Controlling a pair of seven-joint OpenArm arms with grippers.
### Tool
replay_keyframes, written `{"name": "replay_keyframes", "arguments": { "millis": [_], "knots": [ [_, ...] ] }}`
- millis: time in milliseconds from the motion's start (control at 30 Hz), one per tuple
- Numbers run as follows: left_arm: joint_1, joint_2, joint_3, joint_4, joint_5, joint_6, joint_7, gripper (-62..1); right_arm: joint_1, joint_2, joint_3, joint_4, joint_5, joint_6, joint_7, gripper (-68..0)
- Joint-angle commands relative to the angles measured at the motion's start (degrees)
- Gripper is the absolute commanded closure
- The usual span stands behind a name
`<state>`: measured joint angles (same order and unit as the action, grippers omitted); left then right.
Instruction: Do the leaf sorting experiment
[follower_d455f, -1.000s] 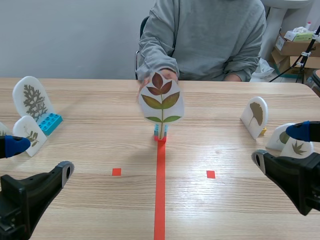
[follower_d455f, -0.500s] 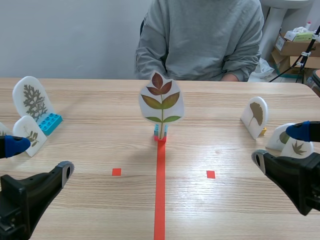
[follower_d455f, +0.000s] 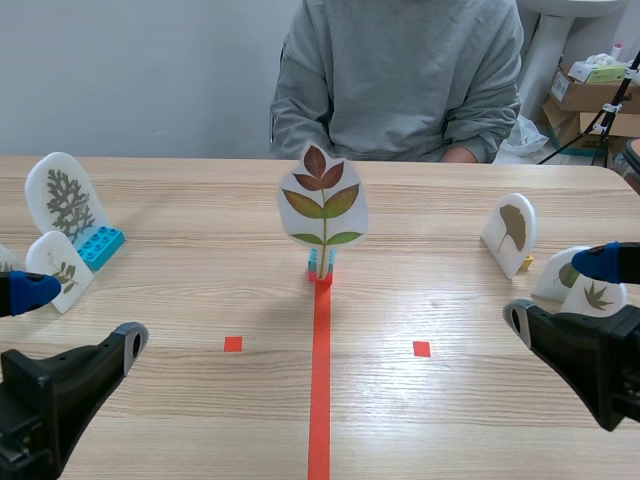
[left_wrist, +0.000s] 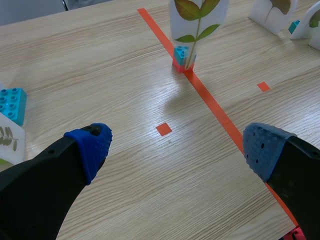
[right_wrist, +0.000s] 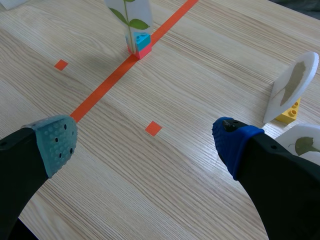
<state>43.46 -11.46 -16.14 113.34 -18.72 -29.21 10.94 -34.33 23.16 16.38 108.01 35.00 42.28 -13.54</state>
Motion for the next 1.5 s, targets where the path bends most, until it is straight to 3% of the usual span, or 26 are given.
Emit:
{"name": "replay_keyframes", "arguments": {
  "millis": [0, 267, 333, 500, 767, 900, 967, 1067, 1233, 1467],
  "knots": [
    [-0.2, 0.0, 0.0, 0.2, -0.7, -0.1, -0.5, -55.9, 0.1, 0.0, 0.1, 0.1, 0.6, 0.4, 1.0, -55.1],
    [-2.1, 0.0, 0.0, 0.2, 0.2, -0.2, 0.9, -55.9, 0.1, 0.0, 0.1, 0.1, 0.6, 0.4, 1.0, -55.1],
    [-3.9, 0.0, 0.1, 0.0, 1.9, -0.4, 2.3, -55.9, 0.2, 0.0, 0.1, 0.1, 0.5, 0.4, 1.0, -55.1],
    [-11.1, -0.5, 0.4, -4.1, 4.6, -3.9, 2.1, -55.9, 0.2, 0.0, 0.1, 0.1, 0.5, 0.4, 1.0, -55.1],
    [-28.5, -7.5, 12.1, -21.5, 4.9, -5.1, 0.3, -55.9, 0.2, 0.0, 0.1, 0.1, 0.2, 0.4, 1.0, -55.1],
    [-39.3, -8.4, 19.8, -31.4, 5.1, -5.0, -0.9, -55.9, 0.2, 0.0, 0.1, 0.1, 0.1, 0.4, 0.8, -55.1],
    [-44.9, -8.1, 23.8, -36.5, 5.4, -4.7, -0.9, -55.9, 0.2, 0.0, 0.1, 0.1, 0.1, 0.4, 0.8, -55.1],
    [-52.6, -6.6, 28.7, -44.2, 8.4, -3.9, -2.0, -55.9, 0.2, 0.0, 0.1, 0.1, 0.1, 0.4, 0.8, -55.1],
    [-62.2, -3.1, 34.0, -55.5, 11.6, -2.3, -4.8, -55.9, 0.2, 0.0, 0.1, 0.1, 0.1, 0.4, 0.8, -55.1],
    [-67.3, 1.4, 38.2, -61.7, 12.6, -2.0, -5.4, -55.9, 0.2, 0.0, 0.1, 0.1, 0.1, 0.4, 0.8, -55.1]
  ]
}}
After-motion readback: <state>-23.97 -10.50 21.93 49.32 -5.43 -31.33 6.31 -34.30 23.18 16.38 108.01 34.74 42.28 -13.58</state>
